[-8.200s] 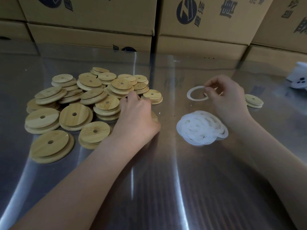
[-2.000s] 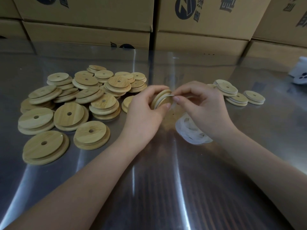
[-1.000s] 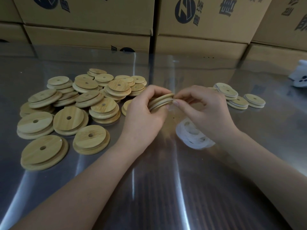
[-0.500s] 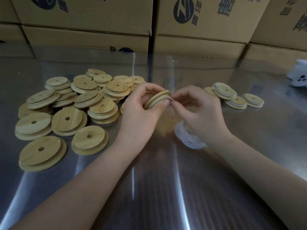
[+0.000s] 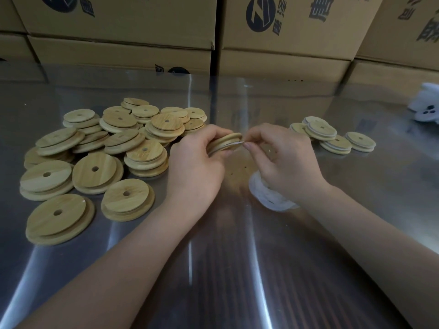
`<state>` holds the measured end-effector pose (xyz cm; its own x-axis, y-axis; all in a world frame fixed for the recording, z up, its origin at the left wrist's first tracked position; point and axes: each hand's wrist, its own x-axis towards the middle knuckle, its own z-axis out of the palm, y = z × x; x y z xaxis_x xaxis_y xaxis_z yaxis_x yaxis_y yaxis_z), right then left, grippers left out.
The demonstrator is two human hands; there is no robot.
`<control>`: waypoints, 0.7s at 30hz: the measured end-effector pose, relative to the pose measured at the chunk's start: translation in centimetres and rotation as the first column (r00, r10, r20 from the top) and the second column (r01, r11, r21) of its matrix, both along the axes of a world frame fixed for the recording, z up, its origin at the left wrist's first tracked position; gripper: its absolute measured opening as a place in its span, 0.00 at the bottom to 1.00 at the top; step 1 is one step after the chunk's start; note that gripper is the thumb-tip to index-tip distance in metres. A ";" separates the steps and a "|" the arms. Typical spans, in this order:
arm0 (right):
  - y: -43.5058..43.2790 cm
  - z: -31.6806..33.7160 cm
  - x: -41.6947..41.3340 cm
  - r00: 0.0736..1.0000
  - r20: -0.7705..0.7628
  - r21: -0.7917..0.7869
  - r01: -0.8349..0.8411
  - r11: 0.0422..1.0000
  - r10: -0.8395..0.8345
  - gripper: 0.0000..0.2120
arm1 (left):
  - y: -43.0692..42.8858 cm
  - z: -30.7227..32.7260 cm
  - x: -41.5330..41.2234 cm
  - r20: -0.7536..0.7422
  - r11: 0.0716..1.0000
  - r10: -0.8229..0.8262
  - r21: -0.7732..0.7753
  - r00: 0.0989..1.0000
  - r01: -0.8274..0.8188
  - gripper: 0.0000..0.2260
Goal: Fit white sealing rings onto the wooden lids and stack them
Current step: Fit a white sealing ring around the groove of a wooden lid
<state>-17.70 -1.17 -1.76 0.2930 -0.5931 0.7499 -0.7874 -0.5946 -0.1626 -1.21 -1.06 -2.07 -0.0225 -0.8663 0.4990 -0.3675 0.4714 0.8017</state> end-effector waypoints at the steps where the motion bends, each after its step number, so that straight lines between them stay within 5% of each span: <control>1: 0.0 0.1 -0.1 1.000 -0.014 0.004 0.003 1.000 -0.003 0.02 | 0.0 0.0 0.0 -0.004 1.000 -0.006 0.002 1.000 0.006 0.11; 11: -0.4 0.1 -0.7 0.998 -0.047 0.013 -0.037 0.999 0.038 0.02 | -0.1 -0.4 0.0 -0.045 0.998 -0.056 0.003 0.997 0.056 0.18; 21: -0.1 0.3 -0.4 0.987 0.088 0.022 -0.133 0.991 0.131 0.02 | 0.1 -0.4 -0.2 -0.084 0.995 -0.102 0.004 0.991 0.102 0.09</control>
